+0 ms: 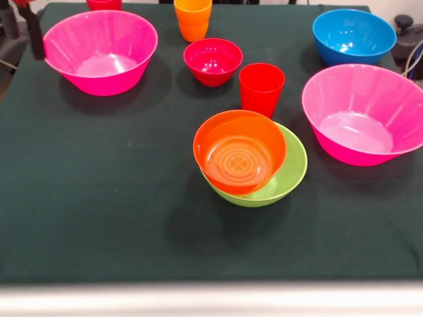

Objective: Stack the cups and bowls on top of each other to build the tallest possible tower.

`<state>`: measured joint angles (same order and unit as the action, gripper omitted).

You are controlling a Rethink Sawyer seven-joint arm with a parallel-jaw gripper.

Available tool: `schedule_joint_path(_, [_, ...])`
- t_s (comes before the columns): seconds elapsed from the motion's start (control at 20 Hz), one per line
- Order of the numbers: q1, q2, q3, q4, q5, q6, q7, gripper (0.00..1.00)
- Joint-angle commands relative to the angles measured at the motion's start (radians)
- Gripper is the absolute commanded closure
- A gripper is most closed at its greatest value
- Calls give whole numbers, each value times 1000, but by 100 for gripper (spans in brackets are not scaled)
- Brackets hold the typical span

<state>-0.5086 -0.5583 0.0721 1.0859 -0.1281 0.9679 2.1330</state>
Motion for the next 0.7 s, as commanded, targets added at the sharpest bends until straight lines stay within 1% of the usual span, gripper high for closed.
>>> schedule_joint_path(0.05, [52,79,67,120,-33,-11,-49,0])
schedule_joint_path(0.3, [74,93,51,138,-44,-57,-14,0])
schedule_joint_path(0.45, [85,98,42,150,-37,-69,15,0])
schedule_joint_path(0.7, [104,95,29,196,-14,-102,70,0])
